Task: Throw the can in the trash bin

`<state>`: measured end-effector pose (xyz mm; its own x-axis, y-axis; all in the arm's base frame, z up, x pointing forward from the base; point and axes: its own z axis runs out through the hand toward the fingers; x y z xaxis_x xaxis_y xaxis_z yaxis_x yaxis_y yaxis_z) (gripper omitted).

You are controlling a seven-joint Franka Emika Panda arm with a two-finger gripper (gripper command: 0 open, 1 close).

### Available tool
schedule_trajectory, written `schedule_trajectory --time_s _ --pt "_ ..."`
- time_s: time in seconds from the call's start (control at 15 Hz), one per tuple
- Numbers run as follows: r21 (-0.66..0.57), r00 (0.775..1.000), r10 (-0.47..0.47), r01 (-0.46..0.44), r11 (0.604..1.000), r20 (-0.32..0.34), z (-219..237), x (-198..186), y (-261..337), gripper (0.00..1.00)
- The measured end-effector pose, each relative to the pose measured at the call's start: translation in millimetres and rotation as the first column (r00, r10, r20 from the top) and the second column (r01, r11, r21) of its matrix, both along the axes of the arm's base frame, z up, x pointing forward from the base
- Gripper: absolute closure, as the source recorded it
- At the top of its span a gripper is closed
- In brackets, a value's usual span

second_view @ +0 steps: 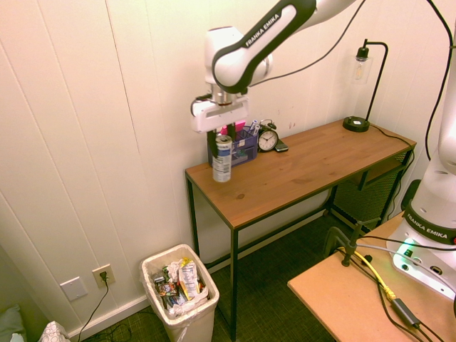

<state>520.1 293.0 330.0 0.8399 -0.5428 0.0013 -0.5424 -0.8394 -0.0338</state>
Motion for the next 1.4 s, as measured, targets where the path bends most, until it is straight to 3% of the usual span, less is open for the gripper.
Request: schedule_trajectory --time_s 0.13,0.33,0.4,0.6,1.4 --pt "0.006 0.998 0.056 -0.056 0.998 0.025 25.7 6.1 50.6 1.0" --pt "-0.004 0.995 0.104 -0.104 0.995 -0.003 14.1 22.0 97.7 1.0" --pt "-0.007 0.994 0.11 -0.11 0.994 -0.019 3.8 27.2 105.3 0.0" --pt "-0.016 0.992 0.113 -0.114 0.993 -0.05 -13.5 33.7 112.4 0.0" --pt "-0.025 0.997 0.073 -0.074 0.997 -0.039 -4.6 38.6 82.7 0.0"
